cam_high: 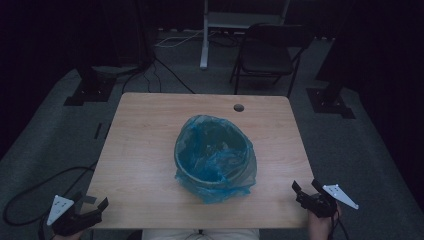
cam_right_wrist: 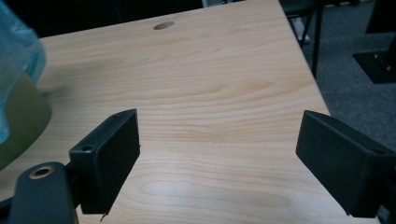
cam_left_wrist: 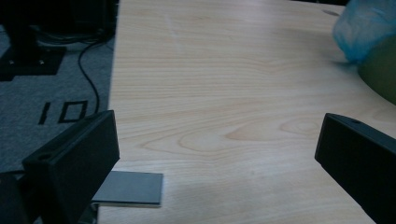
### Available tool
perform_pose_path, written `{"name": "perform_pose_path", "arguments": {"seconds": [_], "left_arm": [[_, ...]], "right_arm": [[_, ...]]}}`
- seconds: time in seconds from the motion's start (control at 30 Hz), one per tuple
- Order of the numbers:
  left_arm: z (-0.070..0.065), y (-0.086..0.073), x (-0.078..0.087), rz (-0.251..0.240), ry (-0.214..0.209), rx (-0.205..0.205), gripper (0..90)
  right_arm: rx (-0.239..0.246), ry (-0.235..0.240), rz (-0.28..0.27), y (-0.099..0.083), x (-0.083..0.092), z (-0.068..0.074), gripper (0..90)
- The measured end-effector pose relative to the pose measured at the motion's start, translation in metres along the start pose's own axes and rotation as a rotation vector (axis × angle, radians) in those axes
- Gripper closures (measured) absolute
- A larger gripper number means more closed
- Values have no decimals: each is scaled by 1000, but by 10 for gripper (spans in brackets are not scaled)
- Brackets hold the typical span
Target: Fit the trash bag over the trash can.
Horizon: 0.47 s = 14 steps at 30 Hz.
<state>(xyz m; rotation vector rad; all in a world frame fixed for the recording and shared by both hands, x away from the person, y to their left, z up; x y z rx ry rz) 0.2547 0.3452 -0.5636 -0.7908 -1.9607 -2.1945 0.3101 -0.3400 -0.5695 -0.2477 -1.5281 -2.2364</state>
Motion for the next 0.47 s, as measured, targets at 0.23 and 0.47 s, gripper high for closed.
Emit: {"name": "perform_pose_path", "arguments": {"seconds": [0.23,0.47], "left_arm": [[4,-3,-4,-1,23,21,3],[6,-7,-7,17,25,38,3]], "right_arm": [[-6,-39,-1,-1,-1,-10,131],[19,-54,18,-4,-4,-9,131]]}}
Point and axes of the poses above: each handheld gripper's, and its own axes: x roughly backward along the jaws, y roughly out of its top, z roughly to its left, the point moved 8 cm from there along -x, roughly forward along the jaws, and after that the axes turned 10 degrees about -x, right-handed, at the moved point
